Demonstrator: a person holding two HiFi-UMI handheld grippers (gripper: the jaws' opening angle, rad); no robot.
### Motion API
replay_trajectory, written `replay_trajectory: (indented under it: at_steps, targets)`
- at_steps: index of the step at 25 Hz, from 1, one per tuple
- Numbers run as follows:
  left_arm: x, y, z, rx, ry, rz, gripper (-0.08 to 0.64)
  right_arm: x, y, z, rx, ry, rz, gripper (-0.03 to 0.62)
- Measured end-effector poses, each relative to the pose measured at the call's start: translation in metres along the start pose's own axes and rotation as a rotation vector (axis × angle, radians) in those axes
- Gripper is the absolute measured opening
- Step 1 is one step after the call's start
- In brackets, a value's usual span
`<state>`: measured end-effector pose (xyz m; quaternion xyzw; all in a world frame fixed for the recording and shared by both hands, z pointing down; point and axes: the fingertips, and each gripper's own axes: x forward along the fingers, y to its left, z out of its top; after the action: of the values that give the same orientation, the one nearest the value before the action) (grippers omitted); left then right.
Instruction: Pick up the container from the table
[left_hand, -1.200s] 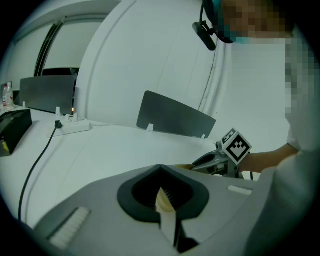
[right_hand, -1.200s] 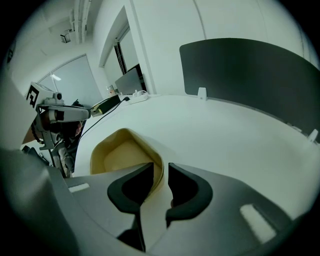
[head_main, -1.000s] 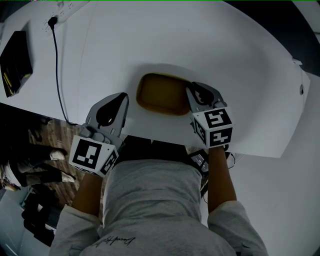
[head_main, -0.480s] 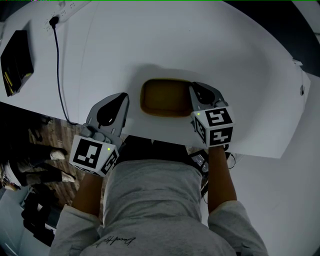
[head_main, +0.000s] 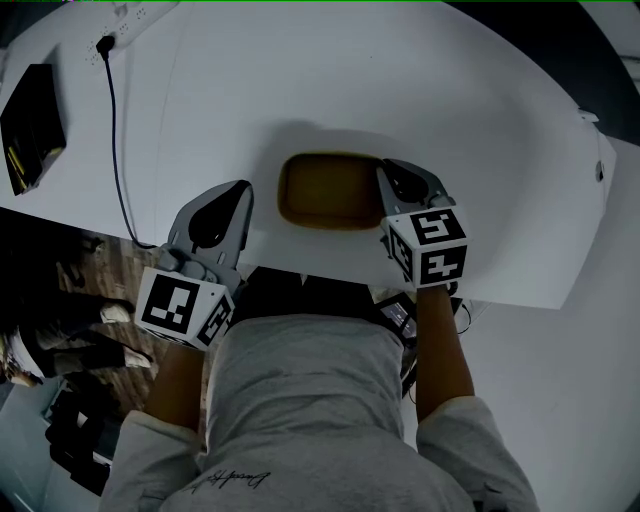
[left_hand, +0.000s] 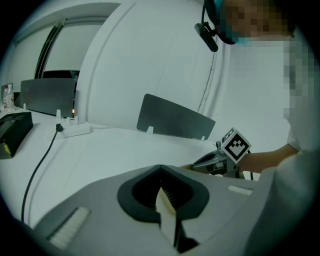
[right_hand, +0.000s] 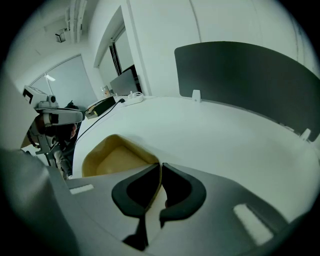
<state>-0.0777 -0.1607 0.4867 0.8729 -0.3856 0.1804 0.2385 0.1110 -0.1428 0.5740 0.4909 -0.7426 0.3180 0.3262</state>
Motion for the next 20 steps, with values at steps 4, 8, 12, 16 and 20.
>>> replay_trajectory:
  at_steps: [4,8,12,16,20]
  targets:
    - [-0.002,-0.004,0.005,0.011,-0.008,-0.005,0.000,-0.008,-0.001,0.004,0.005,-0.018,-0.006,0.034]
    - [-0.007,-0.008,0.013,0.030,-0.021,-0.009,0.000,-0.017,0.003,0.009,0.016,-0.037,-0.001,0.034]
    - [-0.011,-0.011,0.023,0.051,-0.037,-0.008,0.000,-0.029,0.002,0.014,0.020,-0.054,-0.001,0.034]
    - [-0.016,-0.013,0.031,0.069,-0.052,-0.006,0.000,-0.040,0.000,0.016,0.025,-0.066,-0.008,0.034]
    - [-0.023,-0.016,0.035,0.074,-0.061,-0.007,0.000,-0.050,0.003,0.018,0.029,-0.072,-0.007,0.034]
